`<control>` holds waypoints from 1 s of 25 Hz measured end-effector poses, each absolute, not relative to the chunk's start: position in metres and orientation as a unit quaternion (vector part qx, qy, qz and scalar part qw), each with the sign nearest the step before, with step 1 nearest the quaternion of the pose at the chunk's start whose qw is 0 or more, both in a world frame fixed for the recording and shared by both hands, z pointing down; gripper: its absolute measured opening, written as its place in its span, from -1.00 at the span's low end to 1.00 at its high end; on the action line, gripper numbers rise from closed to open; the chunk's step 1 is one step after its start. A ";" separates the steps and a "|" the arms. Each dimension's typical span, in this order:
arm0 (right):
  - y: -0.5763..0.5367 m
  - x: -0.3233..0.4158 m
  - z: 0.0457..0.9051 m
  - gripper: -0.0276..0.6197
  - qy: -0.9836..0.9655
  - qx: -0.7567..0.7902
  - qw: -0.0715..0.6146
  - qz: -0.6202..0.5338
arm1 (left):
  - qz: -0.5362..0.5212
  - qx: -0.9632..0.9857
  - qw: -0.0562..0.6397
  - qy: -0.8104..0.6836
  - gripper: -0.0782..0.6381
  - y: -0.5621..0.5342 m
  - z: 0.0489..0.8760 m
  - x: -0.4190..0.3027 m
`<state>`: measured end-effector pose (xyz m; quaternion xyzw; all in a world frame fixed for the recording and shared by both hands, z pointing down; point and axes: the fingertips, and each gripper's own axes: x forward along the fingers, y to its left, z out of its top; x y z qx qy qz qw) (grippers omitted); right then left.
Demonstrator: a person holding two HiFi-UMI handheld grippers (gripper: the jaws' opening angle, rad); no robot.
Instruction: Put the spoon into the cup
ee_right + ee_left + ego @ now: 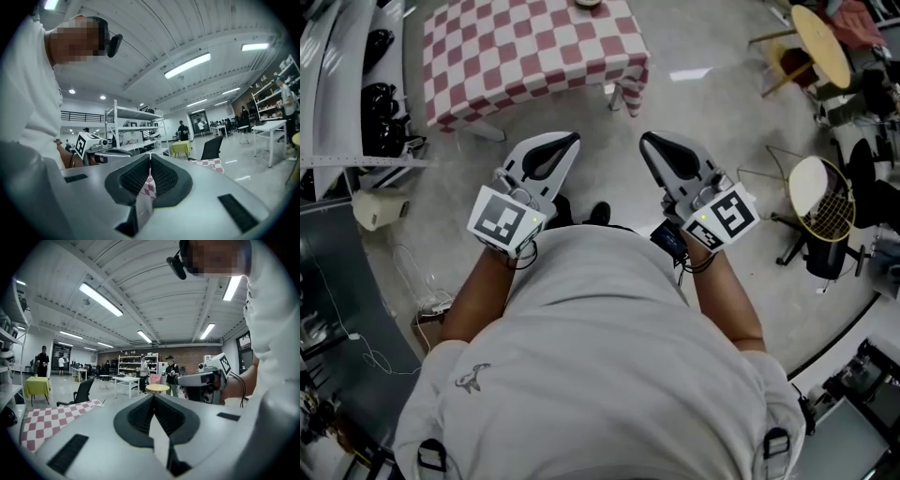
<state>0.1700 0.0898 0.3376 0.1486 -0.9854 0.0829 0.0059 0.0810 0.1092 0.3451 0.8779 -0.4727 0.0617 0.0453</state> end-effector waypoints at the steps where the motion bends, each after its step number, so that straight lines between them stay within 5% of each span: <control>1: 0.093 0.170 0.337 -0.81 -0.985 0.149 0.005 0.083 | 0.061 0.878 0.044 -0.472 -0.74 0.112 0.344 0.081; 25: 0.121 0.138 0.328 -0.81 -0.984 0.154 -0.003 0.090 | 0.050 0.883 0.038 -0.466 -0.74 0.121 0.322 0.045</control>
